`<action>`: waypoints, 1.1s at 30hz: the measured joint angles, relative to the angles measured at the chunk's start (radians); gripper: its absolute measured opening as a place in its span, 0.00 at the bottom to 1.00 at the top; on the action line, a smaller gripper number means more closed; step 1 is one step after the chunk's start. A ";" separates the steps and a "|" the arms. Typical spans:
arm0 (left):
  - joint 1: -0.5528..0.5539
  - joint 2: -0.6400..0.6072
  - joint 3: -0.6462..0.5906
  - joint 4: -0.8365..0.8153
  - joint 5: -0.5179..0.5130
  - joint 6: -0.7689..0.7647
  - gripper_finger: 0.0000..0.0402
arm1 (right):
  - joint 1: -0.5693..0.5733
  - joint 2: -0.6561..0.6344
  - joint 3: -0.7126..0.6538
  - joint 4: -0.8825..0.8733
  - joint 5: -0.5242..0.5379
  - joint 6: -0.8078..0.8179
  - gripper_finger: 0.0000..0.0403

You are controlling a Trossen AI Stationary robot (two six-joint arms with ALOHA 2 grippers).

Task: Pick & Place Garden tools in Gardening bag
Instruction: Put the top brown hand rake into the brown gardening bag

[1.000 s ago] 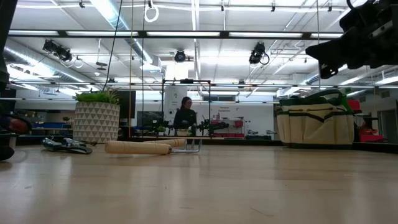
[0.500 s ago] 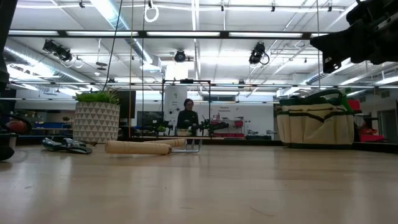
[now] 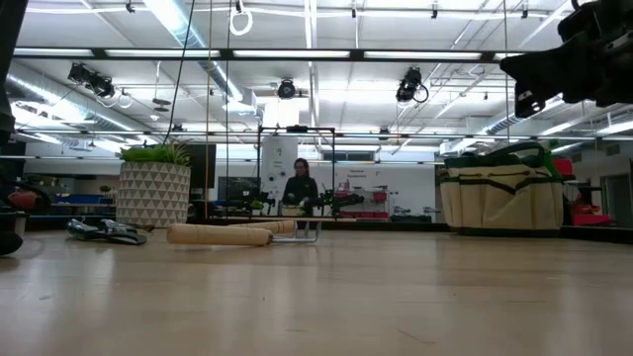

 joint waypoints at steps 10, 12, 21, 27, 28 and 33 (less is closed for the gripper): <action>0.000 0.000 0.000 0.000 0.000 0.000 0.35 | 0.000 0.001 0.002 -0.087 0.016 -0.011 0.00; 0.000 0.000 0.000 0.000 0.000 0.000 0.35 | 0.000 0.001 0.002 -0.109 0.036 -0.014 0.00; 0.000 0.000 0.000 0.000 0.000 0.000 0.35 | 0.000 0.001 0.002 -0.158 0.058 -0.040 0.00; 0.000 0.000 0.000 0.000 0.000 0.000 0.35 | 0.000 0.001 0.002 -0.159 0.058 -0.038 0.00; 0.000 0.000 0.000 0.000 0.000 0.000 0.35 | 0.000 0.001 0.002 -0.160 0.058 -0.038 0.00; 0.000 0.000 0.000 0.000 0.000 0.000 0.35 | 0.000 0.001 0.002 -0.165 0.057 -0.040 0.00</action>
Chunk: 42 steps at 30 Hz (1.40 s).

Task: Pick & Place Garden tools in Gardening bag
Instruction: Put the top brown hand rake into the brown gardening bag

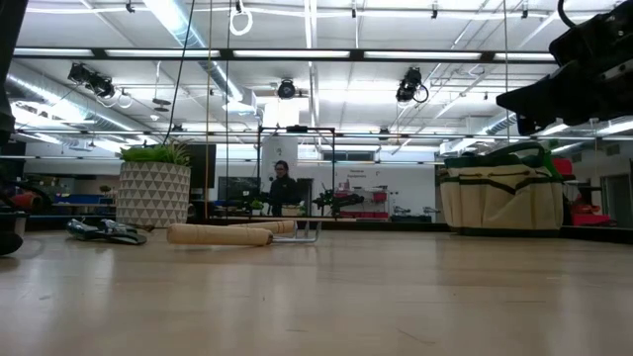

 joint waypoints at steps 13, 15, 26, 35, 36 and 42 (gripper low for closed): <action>0.000 0.000 0.000 0.000 0.000 0.000 0.35 | 0.000 0.000 0.000 -0.042 0.000 -0.001 0.00; 0.000 0.000 0.000 0.000 0.000 0.000 0.35 | 0.000 0.000 0.000 -0.025 0.000 -0.001 0.00; 0.000 0.000 0.000 -0.004 0.010 -0.058 0.35 | 0.000 0.010 0.070 0.062 0.045 0.022 0.00; 0.000 0.000 0.000 -0.070 0.027 -0.112 0.35 | 0.000 0.117 0.272 -0.070 0.048 0.000 0.00; 0.000 0.000 0.000 -0.084 0.027 -0.112 0.35 | 0.000 0.130 0.290 -0.077 0.048 -0.001 0.00; 0.000 0.002 -0.043 -0.108 0.032 -0.138 0.35 | 0.000 0.203 0.389 -0.085 0.090 -0.003 0.00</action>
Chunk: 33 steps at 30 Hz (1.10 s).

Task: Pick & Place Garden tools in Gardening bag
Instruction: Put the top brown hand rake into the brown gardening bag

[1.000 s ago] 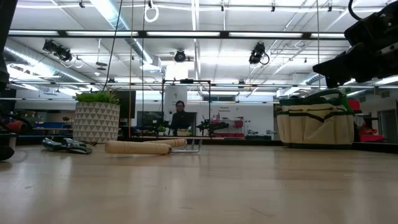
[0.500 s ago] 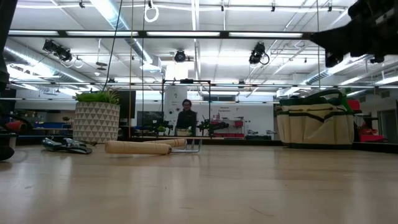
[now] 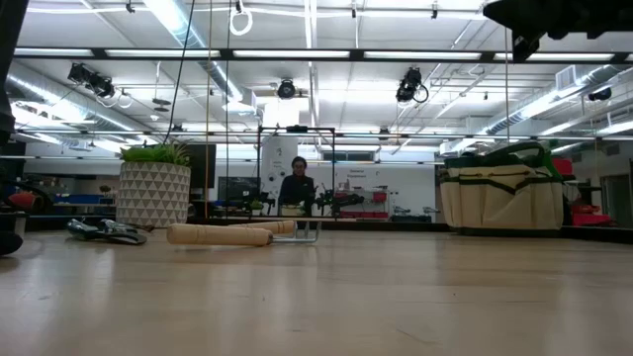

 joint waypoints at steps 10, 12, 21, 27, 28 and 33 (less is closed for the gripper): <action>0.000 0.001 -0.150 0.018 0.005 -0.018 0.35 | 0.000 0.081 0.123 -0.015 0.042 0.030 0.00; 0.000 0.001 -0.186 0.029 0.011 -0.020 0.35 | 0.000 0.093 0.140 -0.028 0.042 0.036 0.00; 0.000 -0.050 -0.435 0.285 0.014 -0.051 0.35 | 0.000 0.134 0.159 -0.067 0.040 0.063 0.00; 0.000 -0.117 -0.600 0.402 0.014 -0.081 0.35 | 0.000 0.156 0.159 -0.065 0.037 0.063 0.00; 0.000 -0.129 -0.622 0.419 0.014 -0.088 0.35 | 0.000 0.160 0.159 -0.065 0.042 0.064 0.00; -0.001 -0.194 -0.725 0.464 0.015 -0.100 0.35 | 0.000 0.185 0.159 -0.059 0.068 0.078 0.04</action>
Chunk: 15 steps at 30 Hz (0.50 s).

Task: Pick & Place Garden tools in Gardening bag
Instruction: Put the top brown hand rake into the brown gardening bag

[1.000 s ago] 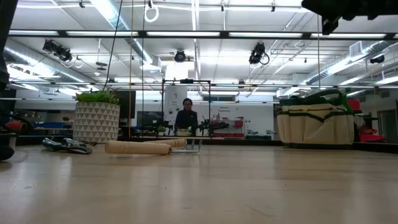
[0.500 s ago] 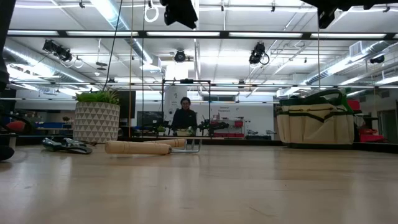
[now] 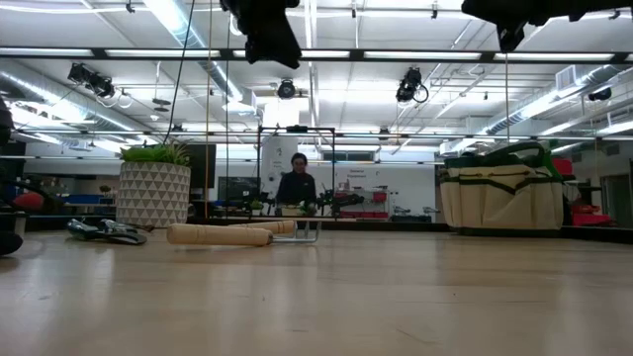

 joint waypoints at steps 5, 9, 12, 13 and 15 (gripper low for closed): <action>-0.003 -0.073 -0.107 0.035 0.001 0.002 0.35 | 0.000 0.032 0.000 0.054 0.000 0.006 0.11; -0.002 -0.122 -0.188 0.064 0.022 0.002 0.35 | 0.000 0.055 0.000 0.117 0.000 0.012 0.16; -0.002 -0.151 -0.235 0.076 0.044 0.003 0.35 | -0.001 0.080 0.000 0.158 0.009 0.039 0.19; -0.002 -0.154 -0.241 0.076 0.052 0.003 0.35 | -0.001 0.090 0.000 0.169 0.019 0.049 0.20; -0.002 -0.166 -0.260 0.078 0.073 0.003 0.35 | -0.001 0.103 0.000 0.186 0.026 0.067 0.22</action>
